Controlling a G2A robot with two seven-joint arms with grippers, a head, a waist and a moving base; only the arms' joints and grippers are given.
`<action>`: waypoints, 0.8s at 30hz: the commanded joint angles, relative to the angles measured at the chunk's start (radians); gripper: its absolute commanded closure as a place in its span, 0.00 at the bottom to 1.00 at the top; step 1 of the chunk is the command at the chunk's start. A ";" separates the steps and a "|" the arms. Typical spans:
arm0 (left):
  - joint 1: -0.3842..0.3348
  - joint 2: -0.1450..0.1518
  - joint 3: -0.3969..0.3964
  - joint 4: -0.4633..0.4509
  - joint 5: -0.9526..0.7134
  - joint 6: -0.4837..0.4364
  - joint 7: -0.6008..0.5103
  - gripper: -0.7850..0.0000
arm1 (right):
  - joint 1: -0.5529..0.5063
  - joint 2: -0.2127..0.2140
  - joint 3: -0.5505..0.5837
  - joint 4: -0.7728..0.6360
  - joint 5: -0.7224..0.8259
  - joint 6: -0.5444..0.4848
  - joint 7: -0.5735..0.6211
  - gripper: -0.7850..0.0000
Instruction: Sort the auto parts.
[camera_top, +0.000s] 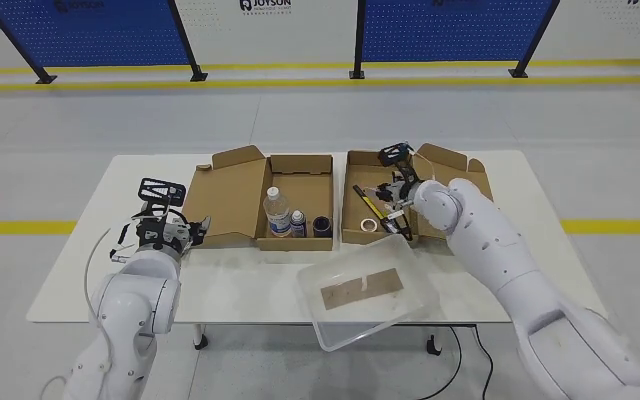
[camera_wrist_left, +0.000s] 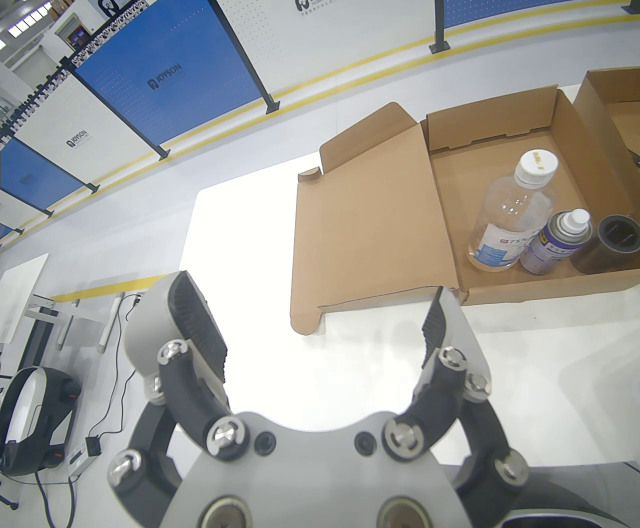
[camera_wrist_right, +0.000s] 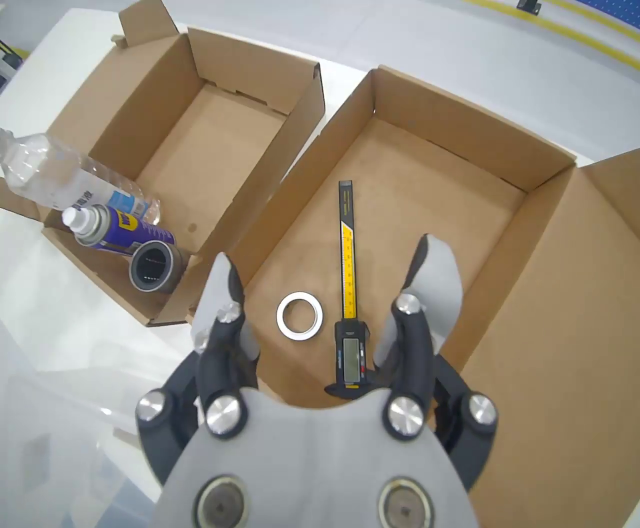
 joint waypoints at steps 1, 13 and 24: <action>0.000 0.000 0.000 0.000 0.000 0.000 0.000 0.00 | -0.056 0.031 0.054 -0.102 -0.019 0.028 0.001 0.00; 0.000 0.000 0.000 0.000 0.000 0.000 0.000 0.00 | -0.630 0.197 0.524 -0.834 -0.098 0.135 0.026 0.00; 0.000 0.000 0.000 0.000 0.000 0.000 0.000 0.00 | -1.056 0.240 0.867 -1.096 -0.087 0.098 -0.043 0.00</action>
